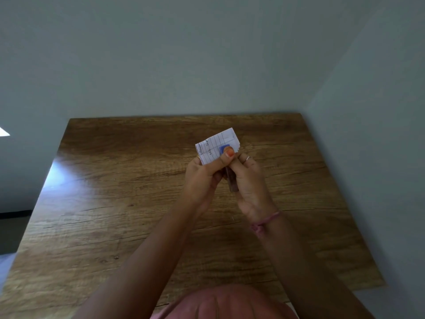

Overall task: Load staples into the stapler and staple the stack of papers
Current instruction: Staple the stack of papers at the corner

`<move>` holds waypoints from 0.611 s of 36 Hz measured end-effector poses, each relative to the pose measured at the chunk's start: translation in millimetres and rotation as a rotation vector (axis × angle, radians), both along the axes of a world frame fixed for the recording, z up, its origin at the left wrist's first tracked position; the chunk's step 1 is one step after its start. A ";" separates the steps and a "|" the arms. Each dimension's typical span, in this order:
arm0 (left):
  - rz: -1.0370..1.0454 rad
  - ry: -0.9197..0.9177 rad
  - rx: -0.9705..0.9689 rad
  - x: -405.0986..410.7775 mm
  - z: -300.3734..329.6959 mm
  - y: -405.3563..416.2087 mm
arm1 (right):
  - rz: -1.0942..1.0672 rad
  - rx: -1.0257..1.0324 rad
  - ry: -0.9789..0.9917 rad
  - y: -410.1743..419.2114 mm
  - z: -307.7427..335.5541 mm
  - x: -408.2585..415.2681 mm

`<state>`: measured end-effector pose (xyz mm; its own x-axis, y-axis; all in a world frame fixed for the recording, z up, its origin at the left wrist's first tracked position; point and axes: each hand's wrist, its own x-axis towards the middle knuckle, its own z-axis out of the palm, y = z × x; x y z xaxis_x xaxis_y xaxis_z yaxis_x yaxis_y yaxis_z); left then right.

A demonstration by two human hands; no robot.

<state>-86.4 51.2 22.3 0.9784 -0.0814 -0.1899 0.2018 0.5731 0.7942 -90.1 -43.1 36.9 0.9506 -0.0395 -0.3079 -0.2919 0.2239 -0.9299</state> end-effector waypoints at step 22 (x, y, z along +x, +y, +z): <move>0.249 0.045 0.104 0.6 -5.2 14.7 | 0.179 0.214 0.095 -28.4 0.3 8.6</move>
